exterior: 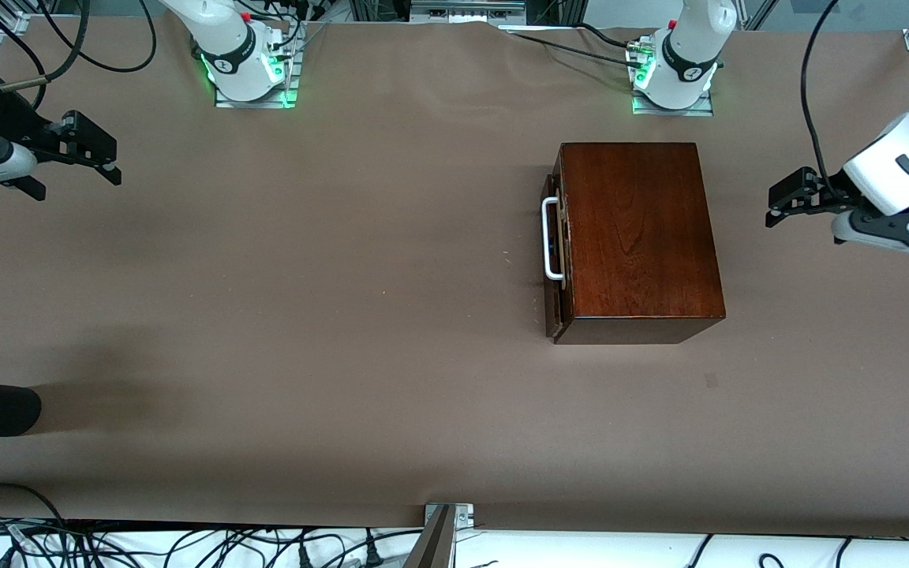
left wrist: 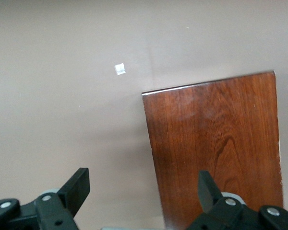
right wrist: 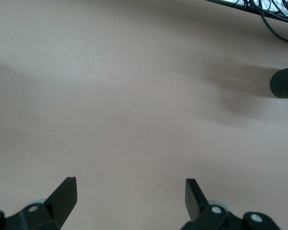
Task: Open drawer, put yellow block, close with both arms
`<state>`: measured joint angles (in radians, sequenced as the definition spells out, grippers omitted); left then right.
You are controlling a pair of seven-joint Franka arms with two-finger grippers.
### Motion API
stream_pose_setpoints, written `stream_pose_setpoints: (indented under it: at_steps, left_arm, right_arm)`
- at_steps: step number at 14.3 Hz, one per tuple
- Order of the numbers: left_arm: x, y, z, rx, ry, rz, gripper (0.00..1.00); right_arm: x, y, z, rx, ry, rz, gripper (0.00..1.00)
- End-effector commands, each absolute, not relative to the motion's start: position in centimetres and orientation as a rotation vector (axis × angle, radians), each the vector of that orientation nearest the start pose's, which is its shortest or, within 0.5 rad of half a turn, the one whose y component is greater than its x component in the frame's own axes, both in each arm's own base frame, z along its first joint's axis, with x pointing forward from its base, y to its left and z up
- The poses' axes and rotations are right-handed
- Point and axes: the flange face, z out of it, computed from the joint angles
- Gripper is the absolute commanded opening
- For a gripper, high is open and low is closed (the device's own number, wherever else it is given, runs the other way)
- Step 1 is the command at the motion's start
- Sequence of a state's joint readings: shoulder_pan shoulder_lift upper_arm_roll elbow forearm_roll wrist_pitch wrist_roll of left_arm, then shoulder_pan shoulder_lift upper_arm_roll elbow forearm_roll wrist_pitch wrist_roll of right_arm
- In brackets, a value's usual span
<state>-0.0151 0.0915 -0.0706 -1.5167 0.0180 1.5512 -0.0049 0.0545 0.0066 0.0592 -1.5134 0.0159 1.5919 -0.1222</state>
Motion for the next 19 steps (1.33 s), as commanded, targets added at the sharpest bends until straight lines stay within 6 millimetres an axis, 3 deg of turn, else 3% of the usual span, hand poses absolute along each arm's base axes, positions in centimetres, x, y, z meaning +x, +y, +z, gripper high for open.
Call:
stream_pose_setpoints:
  at_steps: [1, 5, 19]
  left_arm:
    - [56.5, -4.9, 59.7, -3.135, -0.019, 0.069, 1.00]
    - [54.7, -4.8, 59.9, -3.131, -0.021, 0.076, 1.00]
    - [54.7, -4.2, 59.4, -3.136, -0.039, 0.096, 1.00]
  right_arm:
    - [55.4, 6.4, 65.5, -3.111, -0.360, -0.108, 1.00]
    - [55.4, 6.3, 65.5, -3.111, -0.360, -0.108, 1.00]
    - [55.4, 6.3, 65.5, -3.111, -0.365, -0.108, 1.00]
